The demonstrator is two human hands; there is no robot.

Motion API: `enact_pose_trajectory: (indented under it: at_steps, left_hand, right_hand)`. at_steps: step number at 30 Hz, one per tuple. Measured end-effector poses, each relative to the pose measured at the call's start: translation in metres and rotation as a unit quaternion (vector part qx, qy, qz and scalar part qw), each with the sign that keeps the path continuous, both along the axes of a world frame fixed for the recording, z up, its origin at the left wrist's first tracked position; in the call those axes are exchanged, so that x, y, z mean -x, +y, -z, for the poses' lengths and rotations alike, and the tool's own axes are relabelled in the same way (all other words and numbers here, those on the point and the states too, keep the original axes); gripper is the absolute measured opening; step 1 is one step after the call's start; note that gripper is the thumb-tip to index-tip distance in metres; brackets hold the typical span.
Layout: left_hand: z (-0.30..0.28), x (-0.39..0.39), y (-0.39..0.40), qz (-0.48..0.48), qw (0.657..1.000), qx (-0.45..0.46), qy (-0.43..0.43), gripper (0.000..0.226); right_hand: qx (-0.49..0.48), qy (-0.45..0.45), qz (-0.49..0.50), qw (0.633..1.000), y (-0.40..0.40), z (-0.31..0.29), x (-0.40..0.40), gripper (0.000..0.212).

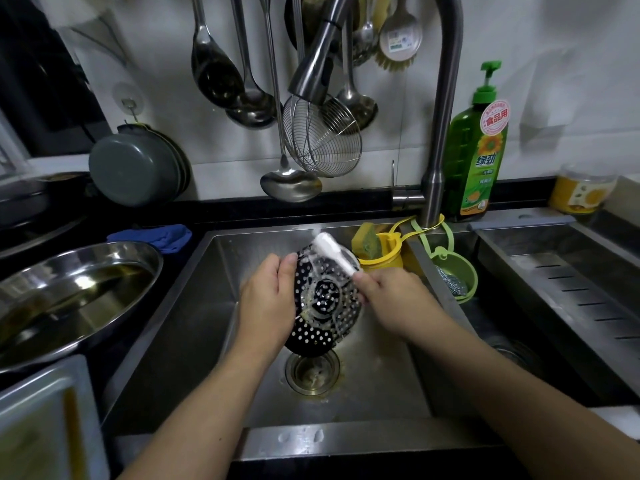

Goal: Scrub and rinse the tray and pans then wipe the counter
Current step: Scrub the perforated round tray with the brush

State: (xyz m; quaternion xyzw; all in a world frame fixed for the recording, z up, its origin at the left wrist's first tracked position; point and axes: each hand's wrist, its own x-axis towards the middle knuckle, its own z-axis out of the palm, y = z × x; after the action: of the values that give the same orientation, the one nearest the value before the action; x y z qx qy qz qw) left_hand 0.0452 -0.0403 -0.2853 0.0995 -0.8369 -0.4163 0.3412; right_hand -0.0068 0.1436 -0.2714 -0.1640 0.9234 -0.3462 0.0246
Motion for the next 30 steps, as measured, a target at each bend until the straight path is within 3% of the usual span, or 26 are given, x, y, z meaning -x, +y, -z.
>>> enact_pose_trajectory:
  at_steps: [3,8,11,14,19,23,27,30]
  left_hand:
    - [-0.002,-0.002,-0.001,-0.001,0.998,0.057,-0.002,0.041]
    - [-0.001,-0.001,0.001,0.012,0.993,0.118,-0.020,0.038]
    - [-0.001,-0.003,-0.002,0.008,0.990,0.137,-0.021,0.040]
    - [-0.001,-0.002,-0.004,-0.007,0.995,0.104,-0.007,0.039]
    - [-0.002,0.001,0.004,-0.021,1.000,0.009,-0.009,0.042]
    - [-0.002,0.003,-0.007,-0.053,0.997,-0.059,0.005,0.044]
    - [-0.002,0.004,-0.012,-0.062,0.995,-0.075,0.019,0.045]
    - [-0.003,0.003,-0.010,-0.060,0.994,-0.092,0.022,0.045]
  right_hand:
    - [0.009,-0.015,0.055,0.998,0.010,0.000,0.010,0.048]
    - [0.026,-0.012,-0.026,0.999,0.001,0.000,-0.004,0.050]
    - [-0.013,-0.024,0.041,0.999,0.009,0.001,0.008,0.050]
    - [-0.019,-0.036,0.073,0.997,0.013,0.003,0.012,0.051]
    - [0.004,0.002,-0.039,0.999,-0.001,-0.001,-0.007,0.049]
    - [-0.026,-0.007,0.034,0.999,0.008,0.004,0.007,0.046]
    - [-0.050,-0.009,-0.037,0.998,0.002,0.006,-0.004,0.048]
    - [-0.059,-0.013,0.018,0.998,0.005,0.007,0.008,0.049]
